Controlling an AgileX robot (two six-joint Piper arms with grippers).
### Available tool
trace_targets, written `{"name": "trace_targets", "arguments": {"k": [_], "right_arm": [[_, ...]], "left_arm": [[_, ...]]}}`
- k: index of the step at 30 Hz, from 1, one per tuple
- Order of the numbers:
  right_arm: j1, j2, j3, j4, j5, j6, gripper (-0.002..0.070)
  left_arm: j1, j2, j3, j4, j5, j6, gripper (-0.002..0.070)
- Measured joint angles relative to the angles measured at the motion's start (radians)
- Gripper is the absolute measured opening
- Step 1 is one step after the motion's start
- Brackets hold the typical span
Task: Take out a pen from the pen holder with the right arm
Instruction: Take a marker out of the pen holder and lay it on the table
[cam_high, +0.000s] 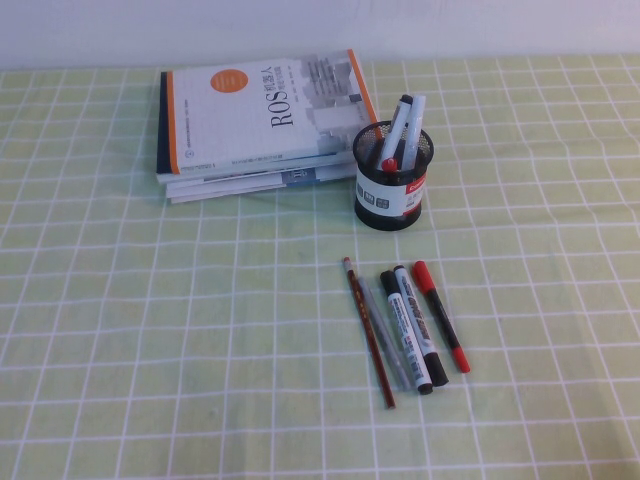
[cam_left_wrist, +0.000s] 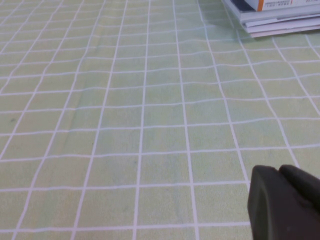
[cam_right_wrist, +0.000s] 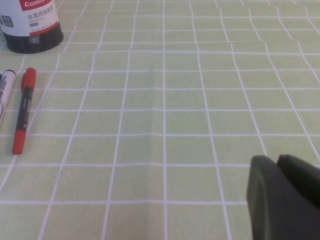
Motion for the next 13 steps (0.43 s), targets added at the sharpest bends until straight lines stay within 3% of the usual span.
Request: {"name": "trace_targets", "arguments": {"k": [13], "right_arm": [[0.0,0.0,0.0,0.008,0.0,0.002,-0.0013]], "left_arm": [[0.0,0.0,0.0,0.0,0.0,0.0,-0.0006]]}}
